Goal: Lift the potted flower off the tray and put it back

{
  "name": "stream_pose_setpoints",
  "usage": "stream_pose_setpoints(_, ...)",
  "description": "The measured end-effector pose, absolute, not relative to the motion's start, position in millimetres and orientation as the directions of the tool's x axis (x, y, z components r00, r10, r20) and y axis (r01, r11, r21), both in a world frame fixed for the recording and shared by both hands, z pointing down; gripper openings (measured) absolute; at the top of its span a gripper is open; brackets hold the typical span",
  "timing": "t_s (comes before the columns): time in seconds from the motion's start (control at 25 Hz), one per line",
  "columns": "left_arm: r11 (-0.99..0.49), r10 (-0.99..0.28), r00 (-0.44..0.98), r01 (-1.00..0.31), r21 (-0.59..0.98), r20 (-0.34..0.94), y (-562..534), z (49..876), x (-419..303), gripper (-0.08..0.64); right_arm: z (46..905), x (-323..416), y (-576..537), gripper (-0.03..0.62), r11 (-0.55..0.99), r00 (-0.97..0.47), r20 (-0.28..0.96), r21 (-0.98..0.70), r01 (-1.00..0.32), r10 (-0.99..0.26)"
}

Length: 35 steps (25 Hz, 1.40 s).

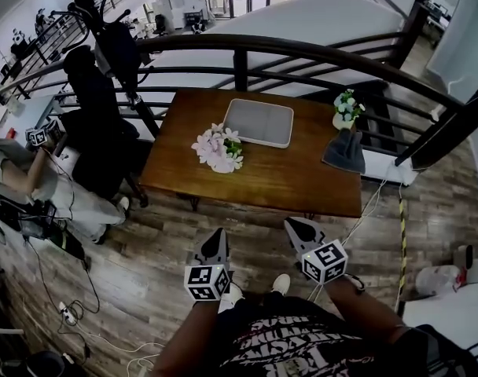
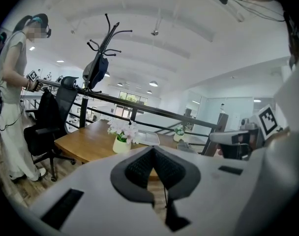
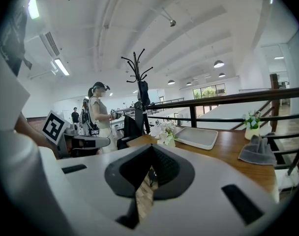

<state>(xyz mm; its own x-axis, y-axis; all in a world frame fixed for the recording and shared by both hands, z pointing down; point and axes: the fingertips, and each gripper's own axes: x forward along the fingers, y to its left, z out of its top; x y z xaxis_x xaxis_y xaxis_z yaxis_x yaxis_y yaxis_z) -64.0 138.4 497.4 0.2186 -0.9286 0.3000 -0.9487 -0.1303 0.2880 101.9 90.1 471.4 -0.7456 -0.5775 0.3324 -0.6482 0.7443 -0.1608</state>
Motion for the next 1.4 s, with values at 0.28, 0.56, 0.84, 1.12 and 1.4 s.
stream_pose_setpoints(0.28, -0.13, -0.928, 0.212, -0.955, 0.266, 0.307, 123.0, 495.3, -54.1, 0.006, 469.6, 115.8, 77.9, -0.009, 0.75, -0.753, 0.313, -0.159, -0.643, -0.579)
stream_pose_setpoints(0.56, -0.12, -0.925, 0.197, -0.963, 0.243, 0.324, 101.6, 496.1, -26.2, 0.006, 463.5, 140.6, 52.8, -0.009, 0.763, -0.774, 0.272, -0.171, -0.624, -0.572)
stream_pose_setpoints(0.84, -0.101, -0.924, 0.177, -0.968, 0.23, 0.339, 91.6, 500.3, -13.3, 0.006, 463.9, 148.5, 36.8, -0.009, 0.78, -0.794, 0.257, -0.18, -0.599, -0.551)
stream_pose_setpoints(1.12, -0.071, -0.914, 0.157, -0.97, 0.234, 0.373, 76.0, 517.8, -32.9, 0.006, 477.0, 133.5, 17.5, -0.009, 0.782, -0.797, 0.281, -0.195, -0.593, -0.534)
stream_pose_setpoints(1.4, -0.105, -0.896, 0.195, -0.966, 0.238, 0.398, 24.1, 545.8, -58.6, 0.006, 484.4, 106.9, -31.4, -0.009, 0.757, -0.766, 0.308, -0.177, -0.629, -0.565)
